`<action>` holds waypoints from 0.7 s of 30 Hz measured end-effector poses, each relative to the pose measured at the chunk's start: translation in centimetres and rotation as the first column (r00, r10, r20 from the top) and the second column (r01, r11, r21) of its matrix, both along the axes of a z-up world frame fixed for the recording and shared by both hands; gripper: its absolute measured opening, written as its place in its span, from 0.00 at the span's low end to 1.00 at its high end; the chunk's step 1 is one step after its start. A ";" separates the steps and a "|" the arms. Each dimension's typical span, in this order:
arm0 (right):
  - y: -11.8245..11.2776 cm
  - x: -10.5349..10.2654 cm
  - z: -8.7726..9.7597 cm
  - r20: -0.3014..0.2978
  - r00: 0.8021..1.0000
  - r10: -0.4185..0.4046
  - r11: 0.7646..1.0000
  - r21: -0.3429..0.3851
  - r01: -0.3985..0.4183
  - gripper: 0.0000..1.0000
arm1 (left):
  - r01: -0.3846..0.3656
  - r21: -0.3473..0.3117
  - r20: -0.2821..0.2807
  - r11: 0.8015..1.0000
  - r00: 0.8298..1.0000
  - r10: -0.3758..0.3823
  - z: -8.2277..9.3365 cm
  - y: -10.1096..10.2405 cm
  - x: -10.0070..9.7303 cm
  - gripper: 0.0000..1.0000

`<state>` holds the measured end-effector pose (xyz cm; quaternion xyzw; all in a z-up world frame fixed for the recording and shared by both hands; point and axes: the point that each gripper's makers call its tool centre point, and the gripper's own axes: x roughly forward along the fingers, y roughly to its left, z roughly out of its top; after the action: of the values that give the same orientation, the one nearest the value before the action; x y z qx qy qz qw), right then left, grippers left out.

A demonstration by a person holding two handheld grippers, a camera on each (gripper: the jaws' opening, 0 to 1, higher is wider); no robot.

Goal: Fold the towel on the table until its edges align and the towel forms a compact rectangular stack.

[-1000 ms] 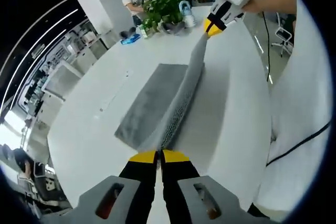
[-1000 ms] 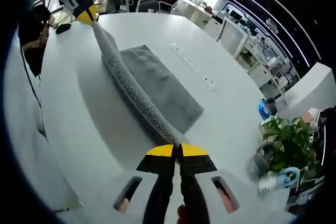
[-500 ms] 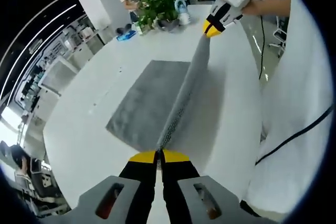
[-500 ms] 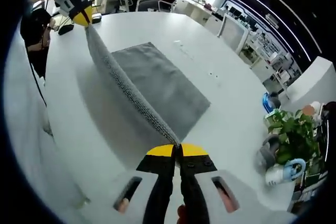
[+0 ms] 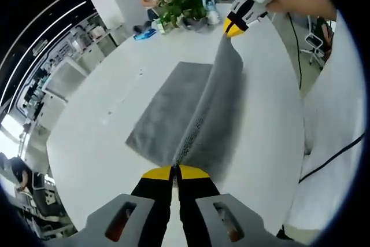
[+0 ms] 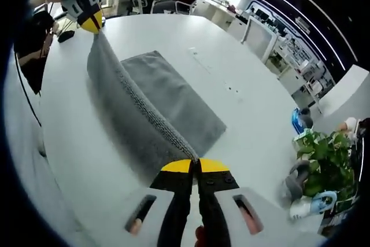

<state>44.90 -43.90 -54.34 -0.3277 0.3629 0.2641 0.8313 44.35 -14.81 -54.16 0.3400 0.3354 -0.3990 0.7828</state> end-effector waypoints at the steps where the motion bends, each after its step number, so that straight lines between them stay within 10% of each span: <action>1: 0.0 0.3 -0.2 -0.006 1.000 -0.001 1.000 0.000 0.001 0.00 | -0.004 -0.002 -0.007 1.000 1.000 0.004 -0.3 0.0 0.4 0.03; 21: 0.0 7.7 -3.4 -0.079 0.997 0.011 1.000 0.003 -0.011 0.00 | -0.068 -0.003 -0.063 0.998 0.996 0.068 -3.2 -0.1 8.0 0.03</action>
<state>52.57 -43.94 -57.78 -0.3181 0.3936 0.2818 0.8152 52.36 -14.91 -57.40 0.3136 0.3699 -0.3836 0.7859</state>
